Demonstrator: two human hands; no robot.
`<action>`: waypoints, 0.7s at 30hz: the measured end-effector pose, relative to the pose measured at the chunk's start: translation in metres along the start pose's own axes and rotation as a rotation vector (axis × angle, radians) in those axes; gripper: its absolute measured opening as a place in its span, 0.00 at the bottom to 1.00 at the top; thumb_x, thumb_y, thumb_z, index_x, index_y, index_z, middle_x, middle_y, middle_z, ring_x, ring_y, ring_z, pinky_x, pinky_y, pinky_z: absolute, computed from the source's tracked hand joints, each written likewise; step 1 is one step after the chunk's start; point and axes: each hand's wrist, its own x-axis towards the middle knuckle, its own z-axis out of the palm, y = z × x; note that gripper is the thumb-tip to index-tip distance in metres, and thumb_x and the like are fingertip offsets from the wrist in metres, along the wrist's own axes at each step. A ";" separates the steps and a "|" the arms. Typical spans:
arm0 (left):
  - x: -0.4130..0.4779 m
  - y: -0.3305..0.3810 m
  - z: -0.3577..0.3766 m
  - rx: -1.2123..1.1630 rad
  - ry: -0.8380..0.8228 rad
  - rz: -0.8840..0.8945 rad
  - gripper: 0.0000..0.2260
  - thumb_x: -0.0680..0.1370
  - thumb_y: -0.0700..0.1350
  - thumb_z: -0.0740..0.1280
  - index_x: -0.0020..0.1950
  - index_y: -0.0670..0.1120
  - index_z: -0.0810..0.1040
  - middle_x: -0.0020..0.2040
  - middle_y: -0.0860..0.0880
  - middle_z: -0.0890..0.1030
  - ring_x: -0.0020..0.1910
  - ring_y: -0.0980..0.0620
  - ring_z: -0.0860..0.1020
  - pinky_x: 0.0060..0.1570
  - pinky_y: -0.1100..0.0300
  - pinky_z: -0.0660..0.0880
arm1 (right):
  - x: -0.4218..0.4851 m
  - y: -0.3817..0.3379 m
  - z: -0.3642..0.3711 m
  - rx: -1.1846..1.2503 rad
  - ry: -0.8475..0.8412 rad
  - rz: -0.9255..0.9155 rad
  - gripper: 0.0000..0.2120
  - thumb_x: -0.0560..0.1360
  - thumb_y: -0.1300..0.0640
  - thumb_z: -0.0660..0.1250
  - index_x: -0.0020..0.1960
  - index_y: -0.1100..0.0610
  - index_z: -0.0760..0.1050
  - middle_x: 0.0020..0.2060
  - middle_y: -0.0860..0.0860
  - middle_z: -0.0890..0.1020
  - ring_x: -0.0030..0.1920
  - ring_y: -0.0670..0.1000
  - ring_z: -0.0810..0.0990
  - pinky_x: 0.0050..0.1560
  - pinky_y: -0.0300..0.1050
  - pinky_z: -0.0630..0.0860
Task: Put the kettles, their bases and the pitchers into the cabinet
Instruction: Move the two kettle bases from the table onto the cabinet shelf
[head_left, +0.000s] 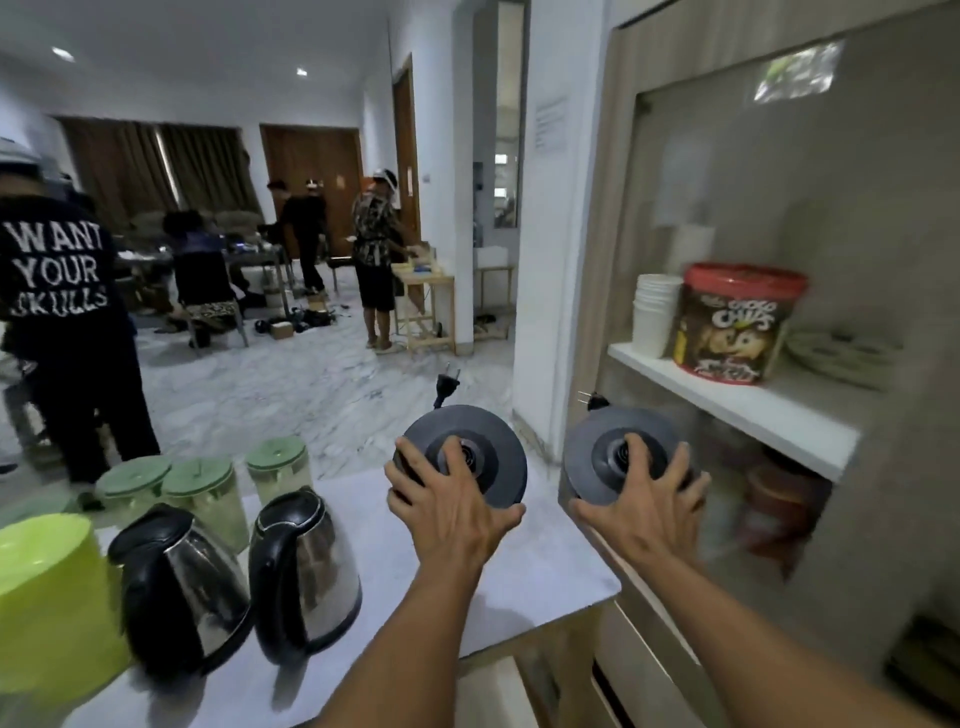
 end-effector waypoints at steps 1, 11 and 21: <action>-0.002 0.006 -0.009 -0.020 0.010 0.030 0.48 0.61 0.70 0.71 0.73 0.51 0.54 0.78 0.35 0.45 0.75 0.29 0.49 0.69 0.38 0.57 | -0.003 -0.002 -0.015 0.009 0.025 0.014 0.49 0.62 0.31 0.73 0.75 0.42 0.53 0.78 0.60 0.45 0.75 0.72 0.48 0.70 0.65 0.65; -0.047 0.048 -0.074 -0.128 0.004 0.456 0.49 0.63 0.69 0.72 0.74 0.50 0.54 0.79 0.35 0.45 0.76 0.28 0.49 0.70 0.37 0.56 | -0.091 0.001 -0.137 -0.014 0.285 0.210 0.47 0.66 0.36 0.74 0.76 0.43 0.52 0.79 0.60 0.42 0.76 0.73 0.44 0.71 0.68 0.61; -0.154 0.141 -0.100 -0.277 -0.146 0.805 0.50 0.62 0.70 0.72 0.75 0.50 0.53 0.78 0.34 0.43 0.76 0.28 0.48 0.71 0.36 0.56 | -0.193 0.094 -0.242 -0.227 0.468 0.514 0.49 0.65 0.32 0.72 0.77 0.43 0.51 0.79 0.63 0.43 0.76 0.74 0.47 0.75 0.67 0.56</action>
